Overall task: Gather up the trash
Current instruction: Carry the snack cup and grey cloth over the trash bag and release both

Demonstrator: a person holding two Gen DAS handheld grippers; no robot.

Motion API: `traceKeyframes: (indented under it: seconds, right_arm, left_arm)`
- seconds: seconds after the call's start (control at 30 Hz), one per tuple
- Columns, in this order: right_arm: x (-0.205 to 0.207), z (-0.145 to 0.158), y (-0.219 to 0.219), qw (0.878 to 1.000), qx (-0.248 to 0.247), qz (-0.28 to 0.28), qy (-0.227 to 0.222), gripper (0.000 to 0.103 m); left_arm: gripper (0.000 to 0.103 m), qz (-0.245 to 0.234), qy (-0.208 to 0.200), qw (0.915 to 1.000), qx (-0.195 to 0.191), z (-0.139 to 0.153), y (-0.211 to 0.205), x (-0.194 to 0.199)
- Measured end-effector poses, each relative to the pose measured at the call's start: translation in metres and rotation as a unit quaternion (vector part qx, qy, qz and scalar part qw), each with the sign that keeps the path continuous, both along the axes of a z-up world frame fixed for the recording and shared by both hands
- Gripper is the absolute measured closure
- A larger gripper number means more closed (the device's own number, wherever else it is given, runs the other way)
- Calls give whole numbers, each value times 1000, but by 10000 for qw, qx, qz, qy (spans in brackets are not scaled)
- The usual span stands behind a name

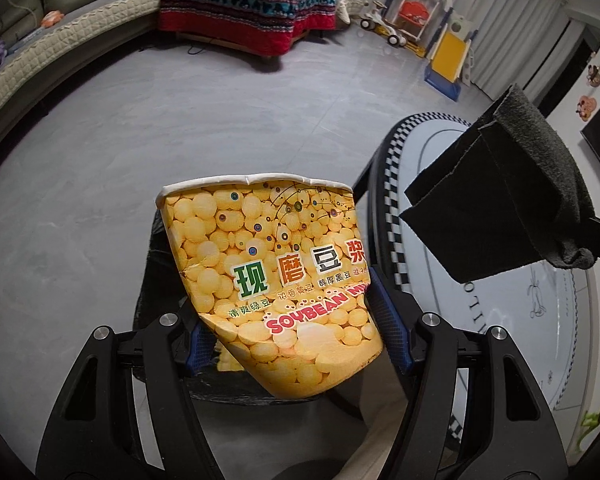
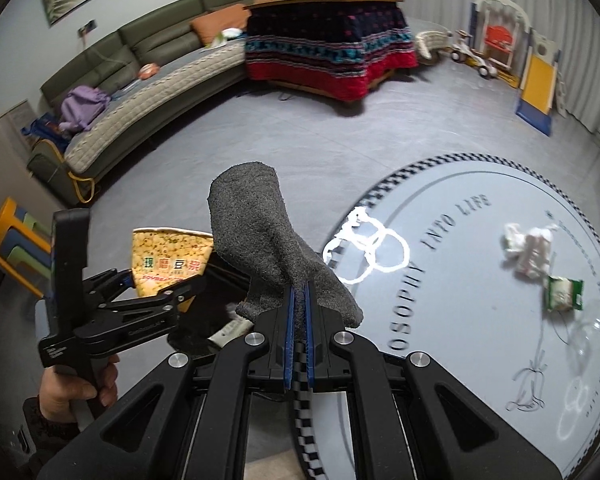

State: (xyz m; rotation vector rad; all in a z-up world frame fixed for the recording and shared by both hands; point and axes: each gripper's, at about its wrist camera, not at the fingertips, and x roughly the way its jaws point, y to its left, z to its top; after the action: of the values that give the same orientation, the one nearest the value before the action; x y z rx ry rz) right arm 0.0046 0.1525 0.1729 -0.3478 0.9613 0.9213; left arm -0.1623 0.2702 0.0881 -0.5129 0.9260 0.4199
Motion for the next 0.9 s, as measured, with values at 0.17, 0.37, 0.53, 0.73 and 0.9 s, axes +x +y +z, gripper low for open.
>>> traceKeyframes:
  seconds: [0.17,0.37,0.53,0.73,0.9]
  right_arm:
    - [-11,-10,34,9994,-89,312,80,97]
    - [-16,-36,65,9979,-276,507,287,97]
    - [-20,-62,93,9954,-578,672,377,95]
    - [-18,-76,102,9960,-702,502,242,37]
    - [-20,-70,95,9961,-639,545,264,37]
  left_arm:
    - [37,306,198,9993,21,-17,21,-19]
    - [37,530,413,9977,-52,-40,36,-34]
    - [22,721,627,9954,-103,-57,55,-36]
    - [6,1076,1094,9882,0,-74,66,-38]
    - [6,1004,980,9899,-188,-74,61,-33]
